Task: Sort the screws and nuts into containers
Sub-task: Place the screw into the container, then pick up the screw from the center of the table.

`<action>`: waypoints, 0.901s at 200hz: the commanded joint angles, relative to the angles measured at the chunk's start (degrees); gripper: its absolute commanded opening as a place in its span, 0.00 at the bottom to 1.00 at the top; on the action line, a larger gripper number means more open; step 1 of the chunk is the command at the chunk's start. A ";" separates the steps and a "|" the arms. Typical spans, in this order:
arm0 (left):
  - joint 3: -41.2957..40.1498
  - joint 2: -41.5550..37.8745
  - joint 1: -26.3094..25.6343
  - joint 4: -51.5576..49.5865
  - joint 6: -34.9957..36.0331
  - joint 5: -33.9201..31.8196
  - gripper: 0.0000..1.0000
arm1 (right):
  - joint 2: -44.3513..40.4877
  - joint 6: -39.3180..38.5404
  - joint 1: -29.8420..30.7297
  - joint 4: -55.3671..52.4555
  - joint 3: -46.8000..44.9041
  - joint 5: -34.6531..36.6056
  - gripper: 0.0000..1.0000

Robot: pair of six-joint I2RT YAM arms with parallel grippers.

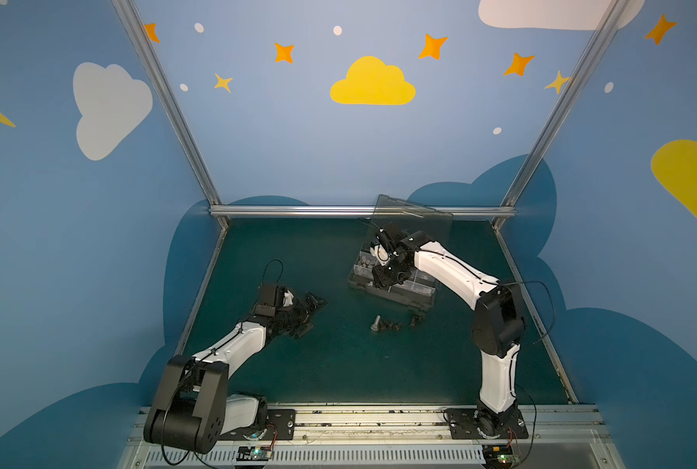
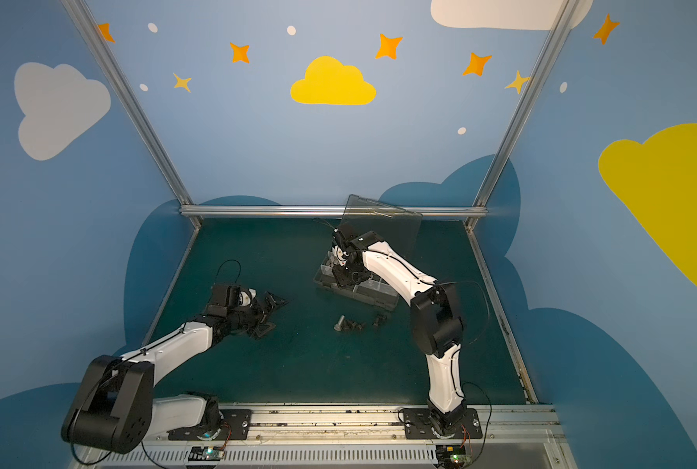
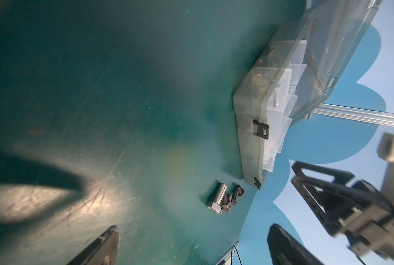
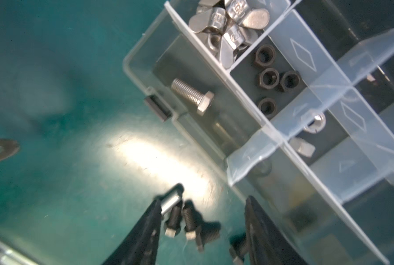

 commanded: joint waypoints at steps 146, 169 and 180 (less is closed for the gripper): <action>1.60 0.25 -0.34 -1.13 1.32 -0.27 1.00 | 0.04 9.20 8.36 7.51 -17.08 -4.22 0.63; 1.44 0.21 -0.32 -1.13 1.42 -0.38 1.00 | 1.51 9.37 8.38 7.68 -16.88 -4.31 0.63; 1.44 0.21 -0.34 -1.13 1.47 -0.40 1.00 | 2.14 9.37 8.38 7.77 -16.85 -4.40 0.63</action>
